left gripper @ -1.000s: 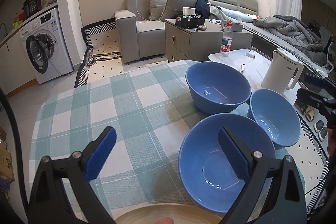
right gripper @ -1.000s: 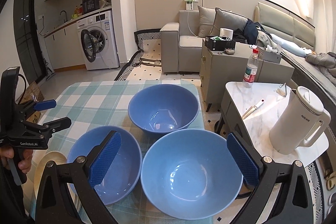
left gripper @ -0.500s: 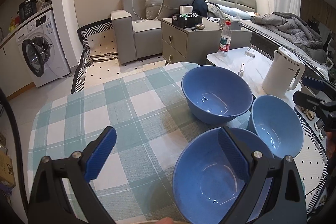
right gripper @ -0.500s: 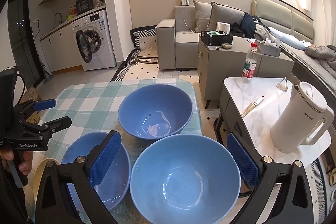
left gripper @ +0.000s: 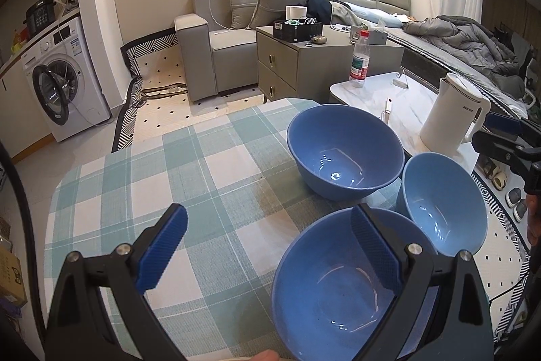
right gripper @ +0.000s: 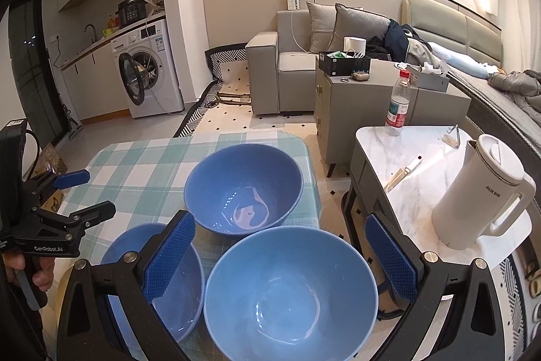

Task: Organize plates and bowls

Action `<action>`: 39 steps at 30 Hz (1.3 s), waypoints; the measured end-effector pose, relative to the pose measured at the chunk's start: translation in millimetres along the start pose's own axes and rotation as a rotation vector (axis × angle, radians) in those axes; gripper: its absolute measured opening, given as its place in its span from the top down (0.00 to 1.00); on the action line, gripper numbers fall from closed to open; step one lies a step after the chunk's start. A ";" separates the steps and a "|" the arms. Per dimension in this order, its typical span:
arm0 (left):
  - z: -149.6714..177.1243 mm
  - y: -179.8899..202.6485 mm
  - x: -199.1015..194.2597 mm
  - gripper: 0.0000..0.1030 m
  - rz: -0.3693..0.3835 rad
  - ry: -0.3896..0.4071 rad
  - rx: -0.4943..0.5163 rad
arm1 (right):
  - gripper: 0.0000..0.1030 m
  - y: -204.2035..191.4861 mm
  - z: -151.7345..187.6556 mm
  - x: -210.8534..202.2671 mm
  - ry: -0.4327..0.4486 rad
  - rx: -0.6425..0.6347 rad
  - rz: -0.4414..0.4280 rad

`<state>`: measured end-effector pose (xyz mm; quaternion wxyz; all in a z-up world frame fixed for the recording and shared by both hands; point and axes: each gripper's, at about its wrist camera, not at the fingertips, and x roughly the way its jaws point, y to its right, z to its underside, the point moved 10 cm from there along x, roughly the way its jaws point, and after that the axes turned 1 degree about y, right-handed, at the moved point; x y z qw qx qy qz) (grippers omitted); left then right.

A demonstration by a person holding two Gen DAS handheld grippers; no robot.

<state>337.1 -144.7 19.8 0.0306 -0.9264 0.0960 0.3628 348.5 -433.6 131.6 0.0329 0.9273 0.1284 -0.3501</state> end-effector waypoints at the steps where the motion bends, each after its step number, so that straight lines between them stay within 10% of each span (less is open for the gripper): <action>1: 0.0 -0.2 0.0 0.05 -0.002 -0.002 -0.001 | 0.01 0.0 0.1 0.0 -0.001 0.000 -0.001; 39: -14.4 -13.4 65.8 0.05 0.072 -0.092 0.007 | 0.01 6.6 -17.3 75.1 -0.112 0.061 -0.013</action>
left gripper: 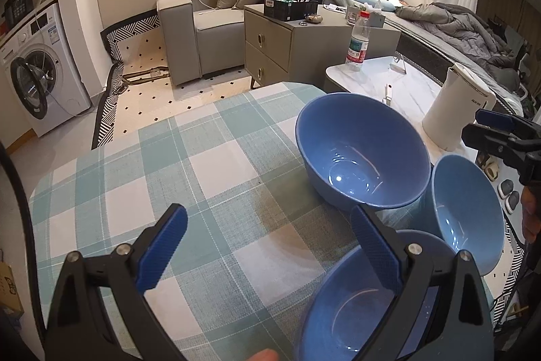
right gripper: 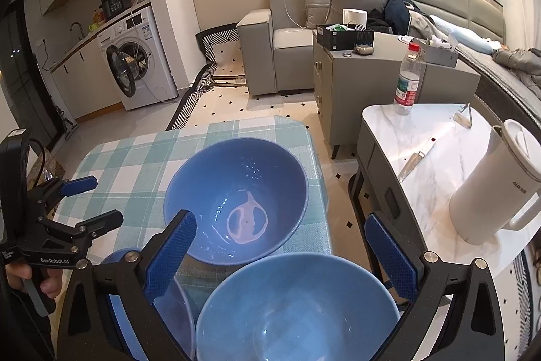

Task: Organize plates and bowls

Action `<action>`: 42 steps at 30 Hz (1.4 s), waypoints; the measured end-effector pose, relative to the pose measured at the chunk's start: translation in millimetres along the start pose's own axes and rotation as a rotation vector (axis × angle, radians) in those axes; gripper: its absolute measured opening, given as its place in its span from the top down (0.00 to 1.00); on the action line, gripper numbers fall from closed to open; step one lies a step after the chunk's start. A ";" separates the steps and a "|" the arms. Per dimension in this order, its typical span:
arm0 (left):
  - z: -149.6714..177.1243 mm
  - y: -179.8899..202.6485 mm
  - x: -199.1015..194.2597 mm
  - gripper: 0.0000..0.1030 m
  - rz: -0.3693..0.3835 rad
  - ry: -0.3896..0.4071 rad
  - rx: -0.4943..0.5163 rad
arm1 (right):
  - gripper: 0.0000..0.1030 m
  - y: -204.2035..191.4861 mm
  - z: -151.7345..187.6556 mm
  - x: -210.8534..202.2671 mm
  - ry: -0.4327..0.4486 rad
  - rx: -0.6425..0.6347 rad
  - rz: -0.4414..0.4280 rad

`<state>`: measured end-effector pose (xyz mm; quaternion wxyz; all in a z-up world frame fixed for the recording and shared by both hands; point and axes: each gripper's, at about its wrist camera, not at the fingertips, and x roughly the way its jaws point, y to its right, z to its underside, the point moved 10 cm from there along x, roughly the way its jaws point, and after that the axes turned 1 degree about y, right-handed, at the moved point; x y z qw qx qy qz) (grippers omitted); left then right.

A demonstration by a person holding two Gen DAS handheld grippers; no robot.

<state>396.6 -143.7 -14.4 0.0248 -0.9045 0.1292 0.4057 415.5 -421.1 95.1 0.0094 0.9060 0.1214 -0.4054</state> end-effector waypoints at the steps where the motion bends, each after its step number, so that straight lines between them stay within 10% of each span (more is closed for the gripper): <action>1: -0.5 -0.7 0.5 0.05 -0.001 0.000 -0.003 | 0.01 1.0 -0.8 3.1 -0.005 0.003 -0.004; 28: -10.0 3.5 42.3 0.07 0.007 -0.074 -0.030 | 0.29 17.1 3.6 66.3 -0.111 0.010 -0.021; 42: -9.9 24.8 59.5 0.35 0.081 -0.109 -0.043 | 0.48 14.7 16.1 83.2 -0.163 -0.015 -0.033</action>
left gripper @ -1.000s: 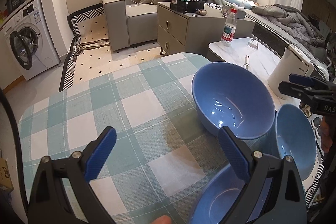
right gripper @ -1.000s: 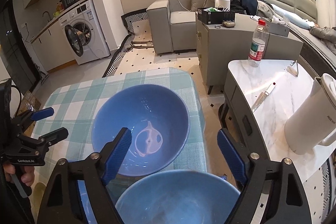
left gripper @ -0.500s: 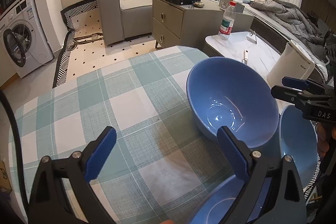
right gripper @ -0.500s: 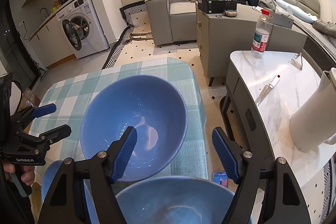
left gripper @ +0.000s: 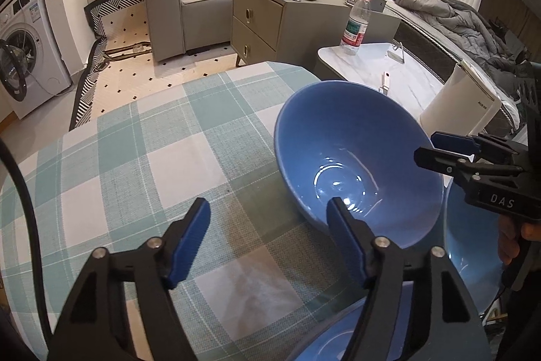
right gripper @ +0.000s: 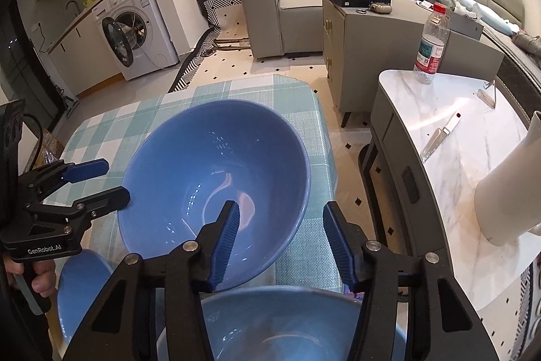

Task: Organize plates and bowls

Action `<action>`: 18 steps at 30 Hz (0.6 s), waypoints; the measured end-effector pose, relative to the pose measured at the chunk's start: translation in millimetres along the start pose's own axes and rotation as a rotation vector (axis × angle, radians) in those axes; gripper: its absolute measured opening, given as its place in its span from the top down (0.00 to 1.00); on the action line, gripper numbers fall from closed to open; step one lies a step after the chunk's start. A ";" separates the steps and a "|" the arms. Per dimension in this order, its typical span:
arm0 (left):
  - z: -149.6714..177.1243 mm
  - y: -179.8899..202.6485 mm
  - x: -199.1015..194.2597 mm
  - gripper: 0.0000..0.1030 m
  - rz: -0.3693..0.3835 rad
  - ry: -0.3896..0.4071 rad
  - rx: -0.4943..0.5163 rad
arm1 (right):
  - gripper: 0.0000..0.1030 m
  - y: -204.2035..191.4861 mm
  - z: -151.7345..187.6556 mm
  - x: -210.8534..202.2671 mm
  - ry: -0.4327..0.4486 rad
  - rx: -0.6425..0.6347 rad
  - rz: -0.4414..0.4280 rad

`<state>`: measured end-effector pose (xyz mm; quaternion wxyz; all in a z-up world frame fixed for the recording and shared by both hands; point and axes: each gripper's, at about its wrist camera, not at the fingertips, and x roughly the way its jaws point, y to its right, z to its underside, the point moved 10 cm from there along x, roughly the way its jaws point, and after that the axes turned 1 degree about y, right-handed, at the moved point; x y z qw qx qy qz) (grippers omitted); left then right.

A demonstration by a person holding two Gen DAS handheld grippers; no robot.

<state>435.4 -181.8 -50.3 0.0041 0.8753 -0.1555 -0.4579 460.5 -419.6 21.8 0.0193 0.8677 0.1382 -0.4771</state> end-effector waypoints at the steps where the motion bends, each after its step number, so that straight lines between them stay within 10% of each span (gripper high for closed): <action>1: -0.3 1.3 0.2 0.39 0.009 -0.003 -0.003 | 0.49 -0.2 0.3 0.7 -0.003 -0.001 -0.005; 18: 1.7 19.8 13.5 0.64 0.033 -0.047 0.030 | 0.60 2.7 3.1 3.6 -0.012 -0.020 -0.003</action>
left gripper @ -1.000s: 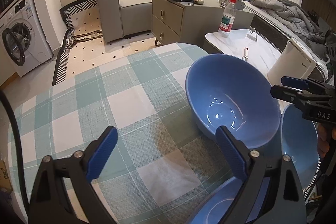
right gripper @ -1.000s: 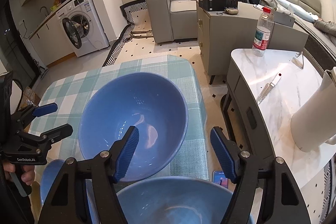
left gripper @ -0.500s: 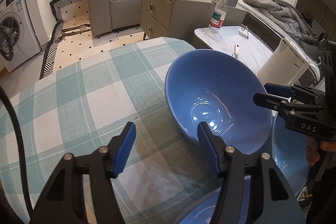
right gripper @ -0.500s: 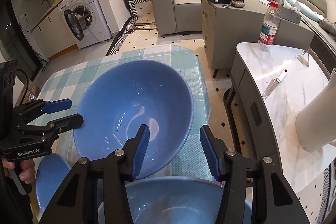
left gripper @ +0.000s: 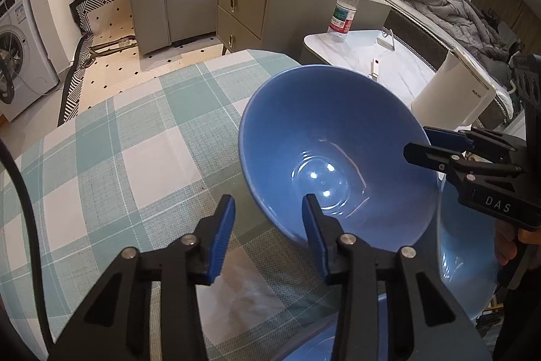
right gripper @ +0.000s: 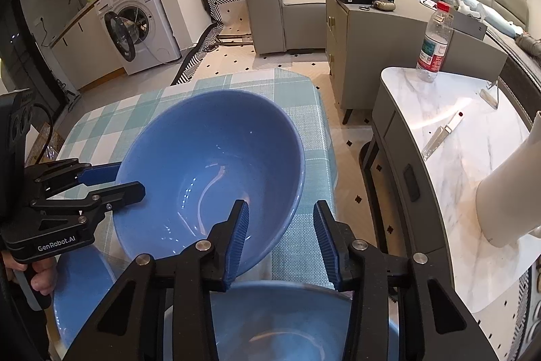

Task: Organize plates and bowls

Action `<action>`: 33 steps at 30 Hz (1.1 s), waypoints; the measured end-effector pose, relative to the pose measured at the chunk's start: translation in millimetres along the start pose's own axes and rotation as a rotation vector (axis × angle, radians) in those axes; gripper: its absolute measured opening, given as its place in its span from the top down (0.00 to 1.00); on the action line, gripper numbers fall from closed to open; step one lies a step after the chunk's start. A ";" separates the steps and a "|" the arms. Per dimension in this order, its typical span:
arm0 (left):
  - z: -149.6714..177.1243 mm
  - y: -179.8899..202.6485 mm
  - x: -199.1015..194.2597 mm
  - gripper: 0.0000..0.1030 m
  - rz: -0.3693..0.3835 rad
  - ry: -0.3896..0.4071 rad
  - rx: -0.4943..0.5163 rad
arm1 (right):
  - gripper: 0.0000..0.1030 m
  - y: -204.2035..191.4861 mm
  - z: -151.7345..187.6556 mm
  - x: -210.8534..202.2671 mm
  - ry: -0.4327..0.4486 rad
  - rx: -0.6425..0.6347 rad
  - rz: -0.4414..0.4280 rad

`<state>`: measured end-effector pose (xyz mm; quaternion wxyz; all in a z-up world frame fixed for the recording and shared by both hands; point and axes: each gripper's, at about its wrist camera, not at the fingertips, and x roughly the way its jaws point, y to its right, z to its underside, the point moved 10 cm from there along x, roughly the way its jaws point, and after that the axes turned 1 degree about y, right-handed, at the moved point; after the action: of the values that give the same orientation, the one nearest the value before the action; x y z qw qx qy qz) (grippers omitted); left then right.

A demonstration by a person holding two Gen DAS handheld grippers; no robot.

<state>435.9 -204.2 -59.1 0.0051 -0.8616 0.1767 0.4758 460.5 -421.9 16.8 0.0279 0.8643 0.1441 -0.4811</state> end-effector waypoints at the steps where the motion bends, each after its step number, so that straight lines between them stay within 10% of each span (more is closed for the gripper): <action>1: 0.0 1.4 0.2 0.65 0.002 0.000 0.005 | 0.60 -0.1 0.0 0.2 0.000 -0.001 0.000; 33: -4.5 13.4 -16.7 0.70 -0.023 0.047 0.075 | 0.60 -22.2 3.5 -15.9 0.047 -0.047 0.013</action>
<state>427.3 -212.5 -40.8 0.0390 -0.8738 0.1845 0.4483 443.6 -404.8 30.3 0.0478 0.8754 0.1503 -0.4570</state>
